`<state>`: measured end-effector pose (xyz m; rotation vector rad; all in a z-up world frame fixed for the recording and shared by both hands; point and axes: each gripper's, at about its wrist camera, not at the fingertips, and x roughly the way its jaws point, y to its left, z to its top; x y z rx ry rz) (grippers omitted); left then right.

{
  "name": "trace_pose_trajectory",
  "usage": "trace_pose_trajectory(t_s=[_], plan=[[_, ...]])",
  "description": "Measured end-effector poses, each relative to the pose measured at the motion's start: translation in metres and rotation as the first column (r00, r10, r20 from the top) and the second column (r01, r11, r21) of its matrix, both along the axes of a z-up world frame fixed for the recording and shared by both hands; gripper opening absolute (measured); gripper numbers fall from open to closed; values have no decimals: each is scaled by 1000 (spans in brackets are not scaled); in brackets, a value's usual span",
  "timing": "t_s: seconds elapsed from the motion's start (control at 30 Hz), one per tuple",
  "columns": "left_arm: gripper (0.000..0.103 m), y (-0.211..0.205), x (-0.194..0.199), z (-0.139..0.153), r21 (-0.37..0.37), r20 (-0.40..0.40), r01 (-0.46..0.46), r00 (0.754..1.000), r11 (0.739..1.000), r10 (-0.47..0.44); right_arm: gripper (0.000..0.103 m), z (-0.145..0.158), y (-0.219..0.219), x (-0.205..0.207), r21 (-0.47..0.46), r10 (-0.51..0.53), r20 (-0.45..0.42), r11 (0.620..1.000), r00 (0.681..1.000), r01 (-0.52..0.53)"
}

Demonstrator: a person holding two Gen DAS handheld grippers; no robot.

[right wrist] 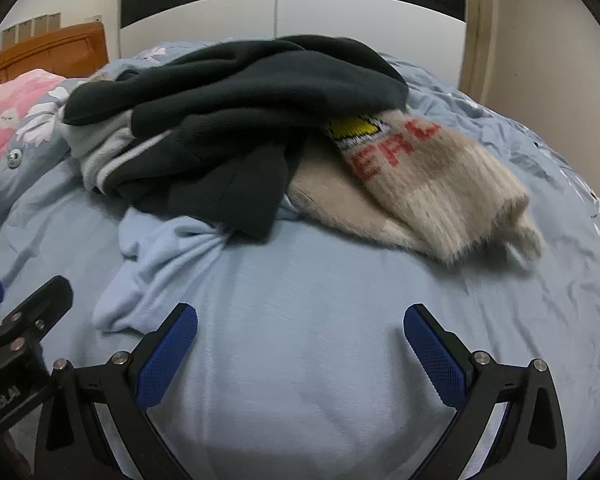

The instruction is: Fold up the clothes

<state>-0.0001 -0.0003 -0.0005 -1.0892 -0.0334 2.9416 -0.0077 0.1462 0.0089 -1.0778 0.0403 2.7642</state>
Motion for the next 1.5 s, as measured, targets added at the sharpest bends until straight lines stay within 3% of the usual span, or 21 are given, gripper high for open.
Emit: trace_pose_trajectory(t_s=[0.23, 0.33, 0.4, 0.53, 1.5], plan=[[103, -11, -2, -15, -46, 25, -58, 998, 997, 59, 103, 2, 4, 17, -37, 6, -19, 999, 1000, -7], [103, -12, -4, -21, -51, 46, -76, 996, 996, 79, 103, 0, 13, 44, -59, 9, -45, 998, 999, -12], [103, -15, -4, -25, -32, 61, -73, 995, 997, 75, 103, -1, -1, 40, -35, -17, -25, 999, 1000, 17], [103, -10, 3, -23, -66, 47, -58, 997, 996, 61, 103, -6, 4, 17, -25, -37, 3, 999, 999, 37], [103, -5, -1, -22, -52, 62, -44, 997, 998, 47, 103, -7, -3, 11, 16, -43, -1, 999, 999, 43]])
